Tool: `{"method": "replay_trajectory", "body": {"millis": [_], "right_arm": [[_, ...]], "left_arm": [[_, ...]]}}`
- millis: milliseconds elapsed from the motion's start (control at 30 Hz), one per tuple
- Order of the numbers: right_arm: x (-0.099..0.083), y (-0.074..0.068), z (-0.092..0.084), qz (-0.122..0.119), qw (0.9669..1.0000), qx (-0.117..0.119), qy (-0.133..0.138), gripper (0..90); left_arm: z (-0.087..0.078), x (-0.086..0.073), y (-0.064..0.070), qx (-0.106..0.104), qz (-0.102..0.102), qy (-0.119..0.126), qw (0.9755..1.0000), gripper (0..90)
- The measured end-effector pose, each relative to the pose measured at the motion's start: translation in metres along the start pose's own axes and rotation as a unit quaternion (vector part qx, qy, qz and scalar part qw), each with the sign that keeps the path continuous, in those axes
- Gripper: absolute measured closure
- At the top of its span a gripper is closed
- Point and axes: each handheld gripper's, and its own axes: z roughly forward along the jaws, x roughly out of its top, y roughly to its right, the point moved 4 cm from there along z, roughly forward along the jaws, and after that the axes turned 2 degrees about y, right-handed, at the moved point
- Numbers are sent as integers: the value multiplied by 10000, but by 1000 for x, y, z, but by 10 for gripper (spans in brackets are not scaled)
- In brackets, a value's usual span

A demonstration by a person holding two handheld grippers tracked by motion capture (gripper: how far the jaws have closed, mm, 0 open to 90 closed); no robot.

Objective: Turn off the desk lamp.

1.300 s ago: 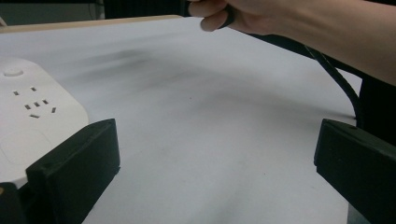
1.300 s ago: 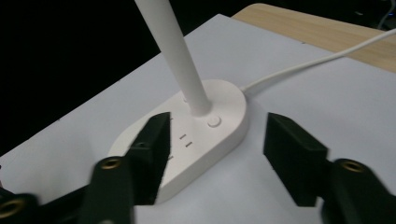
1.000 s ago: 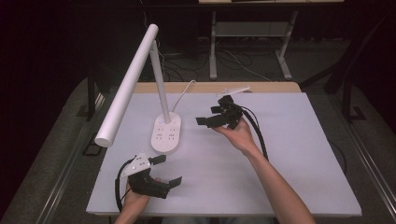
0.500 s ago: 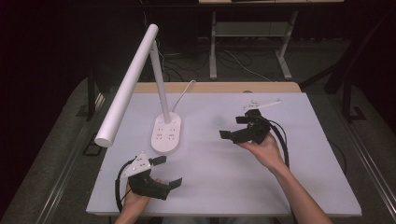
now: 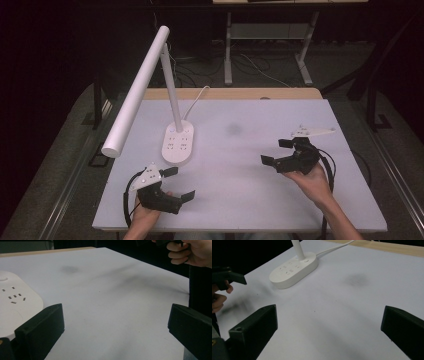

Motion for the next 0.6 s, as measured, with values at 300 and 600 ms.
{"method": "replay_trajectory", "body": {"millis": [300, 600], "right_arm": [[-34, -6, -22, 1, 10000, -81, 9, 7], [-62, -3, -42, 232, 9993, -255, 119, 7]], "left_arm": [[0, 0, 0, 23, 14, -30, 10000, 0], [1, -1, 0, 32, 16, -52, 10000, 0]]}}
